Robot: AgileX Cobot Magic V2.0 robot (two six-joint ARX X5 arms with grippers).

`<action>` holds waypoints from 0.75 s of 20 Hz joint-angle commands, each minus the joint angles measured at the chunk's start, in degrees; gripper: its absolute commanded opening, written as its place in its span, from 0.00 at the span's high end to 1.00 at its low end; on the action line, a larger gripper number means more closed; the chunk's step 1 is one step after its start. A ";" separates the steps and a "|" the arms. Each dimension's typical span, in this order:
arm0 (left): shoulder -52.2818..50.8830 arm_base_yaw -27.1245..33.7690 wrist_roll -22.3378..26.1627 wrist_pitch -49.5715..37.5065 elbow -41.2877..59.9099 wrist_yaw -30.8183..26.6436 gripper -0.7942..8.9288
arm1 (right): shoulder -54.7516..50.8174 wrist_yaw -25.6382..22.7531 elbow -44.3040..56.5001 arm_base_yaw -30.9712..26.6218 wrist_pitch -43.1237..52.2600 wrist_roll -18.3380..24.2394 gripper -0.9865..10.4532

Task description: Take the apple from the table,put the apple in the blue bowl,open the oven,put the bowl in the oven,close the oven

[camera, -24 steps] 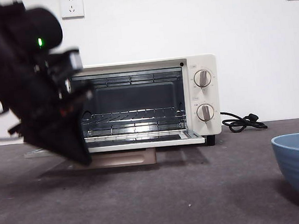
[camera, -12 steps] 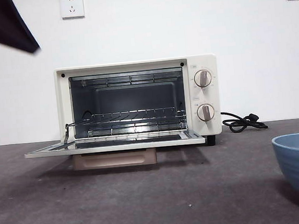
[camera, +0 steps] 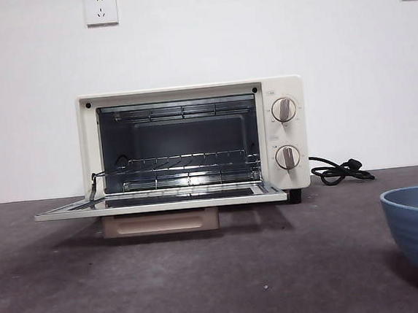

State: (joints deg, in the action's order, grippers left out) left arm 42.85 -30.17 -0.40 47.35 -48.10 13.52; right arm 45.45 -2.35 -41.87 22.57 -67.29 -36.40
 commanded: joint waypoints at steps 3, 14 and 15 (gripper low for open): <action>-0.13 -0.02 0.85 -0.11 0.39 -0.07 0.92 | 5.79 0.59 0.63 -0.94 4.39 2.36 0.61; -0.13 -0.02 1.14 0.44 0.39 -0.07 0.92 | 11.39 -1.70 1.68 -3.65 7.54 3.54 0.61; -0.13 -0.02 1.49 0.42 0.39 -0.07 0.92 | 11.41 -1.14 1.79 -4.50 7.76 3.76 0.61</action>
State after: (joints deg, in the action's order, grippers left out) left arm 42.85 -30.17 0.10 47.92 -48.10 13.50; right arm 56.71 -3.44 -40.64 18.06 -59.94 -33.17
